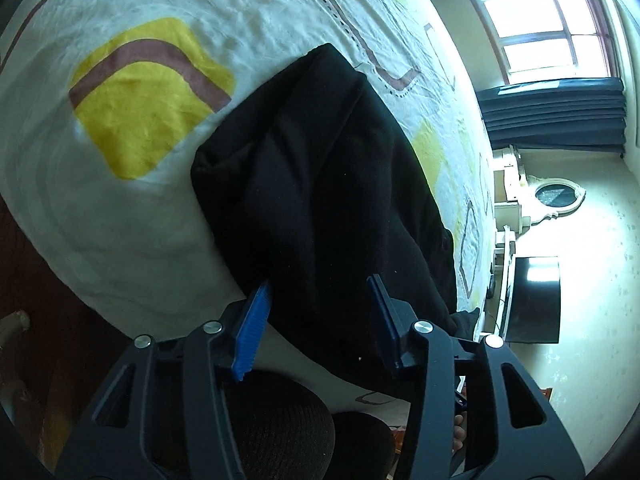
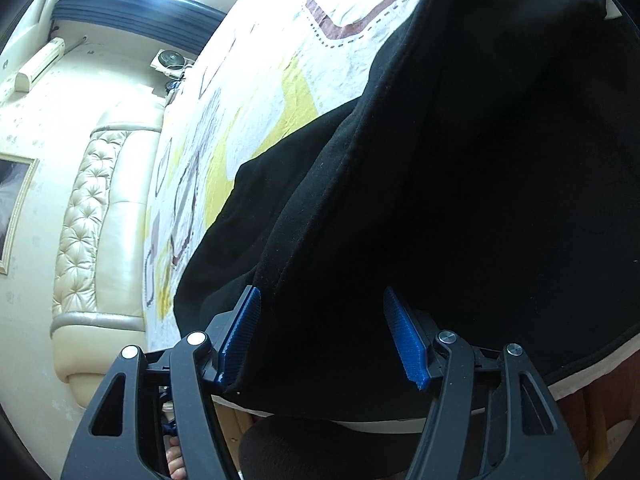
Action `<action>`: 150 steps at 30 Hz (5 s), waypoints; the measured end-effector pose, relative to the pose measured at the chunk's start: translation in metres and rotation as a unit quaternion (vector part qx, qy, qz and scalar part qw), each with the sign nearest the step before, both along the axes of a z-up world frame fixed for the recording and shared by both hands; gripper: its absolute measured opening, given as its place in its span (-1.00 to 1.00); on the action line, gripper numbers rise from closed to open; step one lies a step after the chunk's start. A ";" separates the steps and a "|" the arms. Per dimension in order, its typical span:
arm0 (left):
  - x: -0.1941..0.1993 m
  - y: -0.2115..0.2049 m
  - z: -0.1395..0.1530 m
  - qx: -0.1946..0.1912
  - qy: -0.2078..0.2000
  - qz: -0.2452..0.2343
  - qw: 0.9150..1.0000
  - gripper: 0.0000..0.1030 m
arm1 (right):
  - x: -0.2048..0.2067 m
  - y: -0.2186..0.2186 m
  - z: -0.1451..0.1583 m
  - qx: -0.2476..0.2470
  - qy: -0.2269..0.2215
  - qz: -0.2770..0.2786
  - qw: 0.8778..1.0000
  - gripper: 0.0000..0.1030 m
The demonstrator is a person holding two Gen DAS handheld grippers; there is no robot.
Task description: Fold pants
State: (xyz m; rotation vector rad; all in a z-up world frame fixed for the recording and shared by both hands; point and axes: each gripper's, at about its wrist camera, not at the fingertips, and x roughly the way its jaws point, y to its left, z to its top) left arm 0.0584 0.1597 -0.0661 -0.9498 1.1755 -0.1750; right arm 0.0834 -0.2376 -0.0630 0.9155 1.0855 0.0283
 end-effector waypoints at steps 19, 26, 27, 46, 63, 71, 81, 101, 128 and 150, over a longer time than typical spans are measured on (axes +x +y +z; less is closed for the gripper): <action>0.007 0.002 -0.006 0.041 0.048 0.063 0.996 0.30 | 0.026 -0.043 0.021 -0.067 0.016 -0.057 0.996 -0.11; 0.013 0.001 0.005 0.051 0.035 0.067 0.996 0.31 | 0.039 -0.056 0.014 -0.071 0.019 -0.043 0.996 -0.79; 0.012 0.002 0.008 0.050 0.030 0.069 0.996 0.31 | 0.036 -0.057 0.015 -0.066 0.009 -0.046 0.997 -0.79; 0.017 -0.008 0.029 0.017 -0.003 0.081 0.997 0.43 | 0.016 -0.062 -0.001 -0.006 -0.007 -0.070 0.998 -0.79; 0.032 0.001 0.012 0.054 0.004 0.066 0.996 -0.81 | -0.002 -0.067 0.006 0.010 -0.057 -0.079 0.995 -0.82; 0.023 0.023 0.026 0.053 -0.031 0.083 0.995 -0.82 | -0.047 -0.053 0.022 0.038 -0.100 -0.091 0.990 -0.82; 0.011 0.036 -0.004 0.043 0.000 0.072 0.996 -0.82 | -0.092 -0.056 -0.034 0.066 -0.045 -0.118 0.990 -0.82; -0.018 0.059 0.021 0.111 -0.013 0.064 0.992 -0.22 | -0.099 -0.221 0.109 -0.120 -0.042 -0.194 0.973 0.09; -0.002 -0.001 0.012 0.106 0.006 0.048 0.993 0.09 | -0.066 -0.293 0.123 -0.179 -0.095 -0.192 0.960 -0.83; -0.025 -0.203 0.045 0.054 -0.088 -0.196 0.975 0.24 | -0.219 -0.340 -0.005 -0.023 -0.105 -0.316 0.943 -0.87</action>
